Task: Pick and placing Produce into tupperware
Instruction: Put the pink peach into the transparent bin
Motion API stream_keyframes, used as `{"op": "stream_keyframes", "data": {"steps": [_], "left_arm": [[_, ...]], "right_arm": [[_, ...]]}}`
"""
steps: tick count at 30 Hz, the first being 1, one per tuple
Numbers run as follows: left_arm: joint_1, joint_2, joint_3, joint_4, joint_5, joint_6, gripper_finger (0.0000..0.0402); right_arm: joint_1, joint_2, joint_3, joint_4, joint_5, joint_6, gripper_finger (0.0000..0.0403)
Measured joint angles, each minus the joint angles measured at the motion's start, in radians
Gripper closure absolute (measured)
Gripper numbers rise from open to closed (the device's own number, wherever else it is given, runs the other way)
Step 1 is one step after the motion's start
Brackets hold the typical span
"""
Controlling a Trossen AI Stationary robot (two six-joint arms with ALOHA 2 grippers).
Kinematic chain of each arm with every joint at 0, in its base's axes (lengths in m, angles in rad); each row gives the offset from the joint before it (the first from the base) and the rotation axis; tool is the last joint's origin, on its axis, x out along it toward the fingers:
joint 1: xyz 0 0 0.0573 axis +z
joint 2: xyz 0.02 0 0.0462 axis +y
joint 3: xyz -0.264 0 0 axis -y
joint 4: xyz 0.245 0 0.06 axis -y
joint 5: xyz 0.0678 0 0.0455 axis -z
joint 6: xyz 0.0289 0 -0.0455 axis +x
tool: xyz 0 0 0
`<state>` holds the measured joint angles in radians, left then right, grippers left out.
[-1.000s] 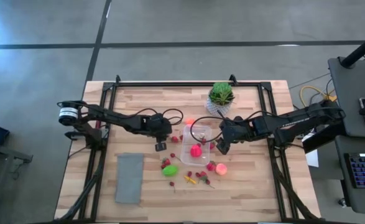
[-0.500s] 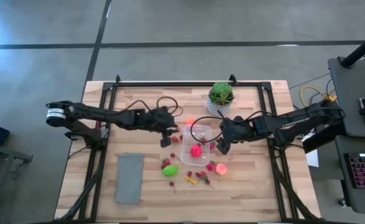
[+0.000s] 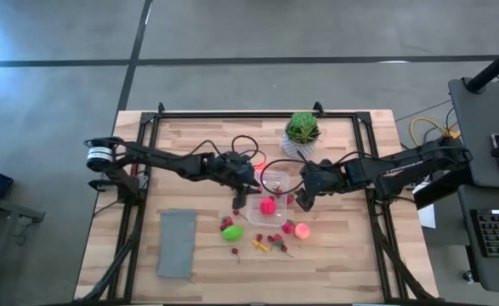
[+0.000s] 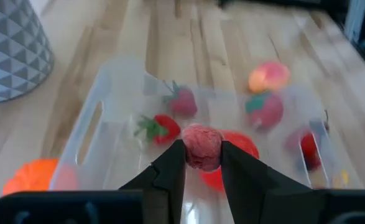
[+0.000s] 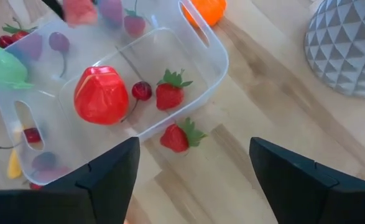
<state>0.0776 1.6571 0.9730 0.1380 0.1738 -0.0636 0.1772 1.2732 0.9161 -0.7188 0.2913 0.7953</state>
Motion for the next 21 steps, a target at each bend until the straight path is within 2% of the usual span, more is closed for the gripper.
{"op": "stream_keyframes", "data": {"steps": [5,13,16,21], "left_arm": [[0.000,0.021,0.044,0.009,0.000,-0.033,0.0295],[0.000,-0.013,0.056,0.008,0.000,-0.034,0.0203],[0.000,-0.026,0.055,-0.045,-0.001,-0.027,0.0184],[0.000,-0.100,0.052,-0.202,-0.011,0.017,0.0179]], "right_arm": [[0.001,0.000,0.000,0.000,-0.028,0.040,0.0112],[0.002,0.000,0.000,0.000,-0.032,0.043,0.0106],[0.002,0.000,0.000,0.001,-0.031,0.042,0.0108],[0.002,0.000,0.000,0.000,-0.029,0.042,0.0112]]}}
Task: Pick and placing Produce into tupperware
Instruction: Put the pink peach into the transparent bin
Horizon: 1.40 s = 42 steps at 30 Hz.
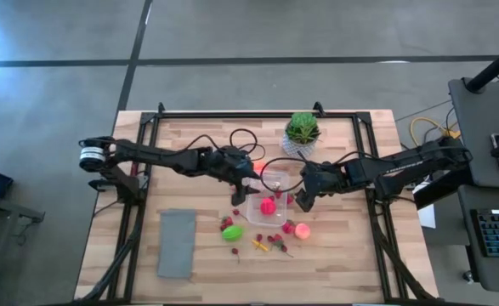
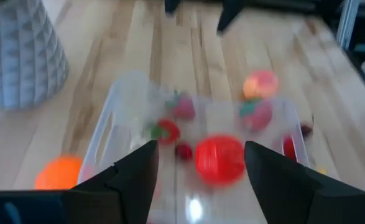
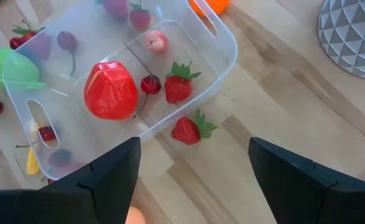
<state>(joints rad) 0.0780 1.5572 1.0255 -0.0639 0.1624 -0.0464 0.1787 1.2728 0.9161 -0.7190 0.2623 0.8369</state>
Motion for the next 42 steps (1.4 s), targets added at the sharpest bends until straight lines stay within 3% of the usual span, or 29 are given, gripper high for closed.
{"op": "stream_keyframes", "data": {"steps": [4,7,11,15,18,25,35,42], "left_arm": [[-0.001,-0.064,-0.003,-0.165,-0.015,0.000,0.0178],[-0.004,-0.117,-0.003,-0.232,-0.022,0.000,0.0178],[-0.019,-0.178,-0.021,-0.245,-0.056,0.001,0.0178],[-0.039,-0.231,-0.036,-0.233,-0.094,0.002,0.0178],[-0.055,-0.265,-0.067,-0.220,-0.097,0.001,0.0178],[-0.107,-0.345,-0.140,-0.205,-0.117,-0.134,0.0178],[-0.184,-0.400,-0.168,-0.173,-0.275,-0.345,0.0178],[-0.196,-0.400,-0.168,-0.115,-0.331,-0.467,0.0178]], "right_arm": [[0.000,0.000,0.000,-0.012,-0.014,-0.002,0.0108],[0.013,-0.008,0.007,0.016,-0.113,0.006,0.0106],[0.090,-0.031,0.014,0.098,-0.161,-0.015,0.0110],[0.178,-0.040,0.012,0.067,-0.158,0.108,0.0114],[0.255,-0.034,0.011,0.072,-0.131,0.169,0.0114],[0.398,0.000,0.009,-0.054,0.069,0.206,0.0106],[0.437,0.001,0.009,0.014,0.079,0.218,0.0111],[0.436,0.000,0.009,0.128,0.081,0.243,0.0104]]}}
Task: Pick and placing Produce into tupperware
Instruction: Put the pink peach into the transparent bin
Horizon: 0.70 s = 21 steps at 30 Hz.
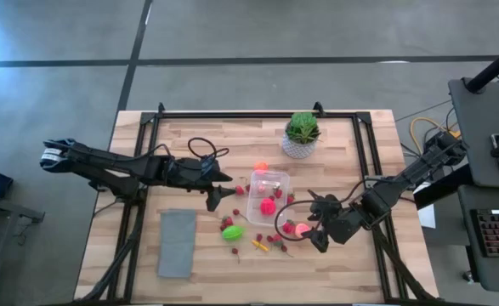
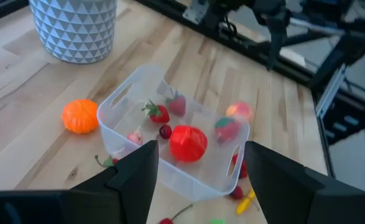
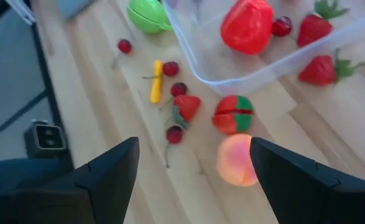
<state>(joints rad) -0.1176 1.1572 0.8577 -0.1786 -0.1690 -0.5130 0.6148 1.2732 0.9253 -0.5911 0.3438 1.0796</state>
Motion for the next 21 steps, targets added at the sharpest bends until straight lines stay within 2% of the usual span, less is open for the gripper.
{"op": "stream_keyframes", "data": {"steps": [2,6,9,15,17,21], "left_arm": [[-0.006,0.000,0.000,0.006,-0.019,-0.005,0.0178],[-0.013,0.001,0.000,0.014,-0.038,0.004,0.0178],[-0.013,0.001,0.000,0.013,-0.041,0.048,0.0178],[-0.017,-0.005,0.000,-0.003,-0.022,0.082,0.0178],[-0.022,-0.009,0.000,-0.027,-0.019,0.082,0.0178],[-0.028,-0.011,0.000,-0.077,-0.018,0.081,0.0178]], "right_arm": [[-0.001,0.003,0.000,-0.001,0.014,-0.035,0.0104],[-0.002,0.006,0.000,-0.006,0.024,0.022,0.0112],[0.010,0.006,-0.013,-0.028,0.032,-0.002,0.0119],[0.040,0.059,-0.135,-0.025,0.004,-0.081,0.0124],[0.040,0.091,-0.162,0.027,-0.031,-0.054,0.0124],[0.040,0.160,-0.160,0.042,-0.036,0.015,0.0123]]}}
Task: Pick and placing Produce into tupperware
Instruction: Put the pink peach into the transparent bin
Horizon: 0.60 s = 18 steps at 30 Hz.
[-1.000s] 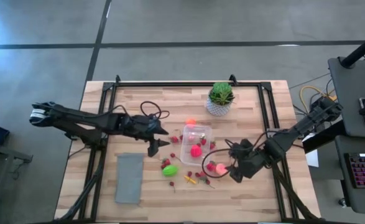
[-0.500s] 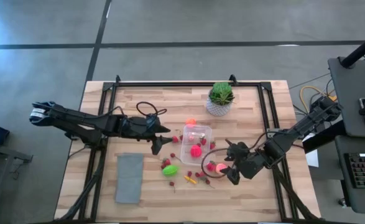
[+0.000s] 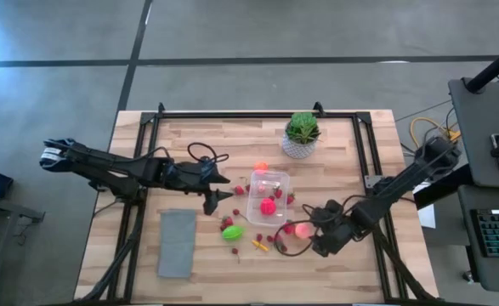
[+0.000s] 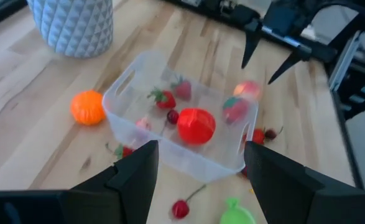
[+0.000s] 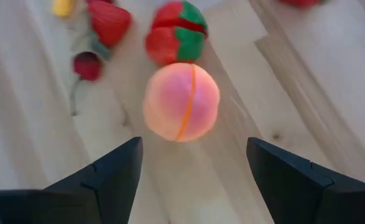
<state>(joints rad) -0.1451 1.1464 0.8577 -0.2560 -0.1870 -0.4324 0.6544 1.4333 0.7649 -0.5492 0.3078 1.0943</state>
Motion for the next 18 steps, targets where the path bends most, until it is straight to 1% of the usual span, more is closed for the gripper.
{"op": "stream_keyframes", "data": {"steps": [8,18], "left_arm": [[-0.002,-0.003,0.000,-0.041,0.002,-0.005,0.0178],[-0.002,-0.003,0.000,-0.041,-0.002,-0.005,0.0178]], "right_arm": [[0.000,0.109,0.049,0.020,0.008,-0.123,0.0127],[-0.009,0.210,0.094,0.012,0.009,-0.136,0.0130]]}}
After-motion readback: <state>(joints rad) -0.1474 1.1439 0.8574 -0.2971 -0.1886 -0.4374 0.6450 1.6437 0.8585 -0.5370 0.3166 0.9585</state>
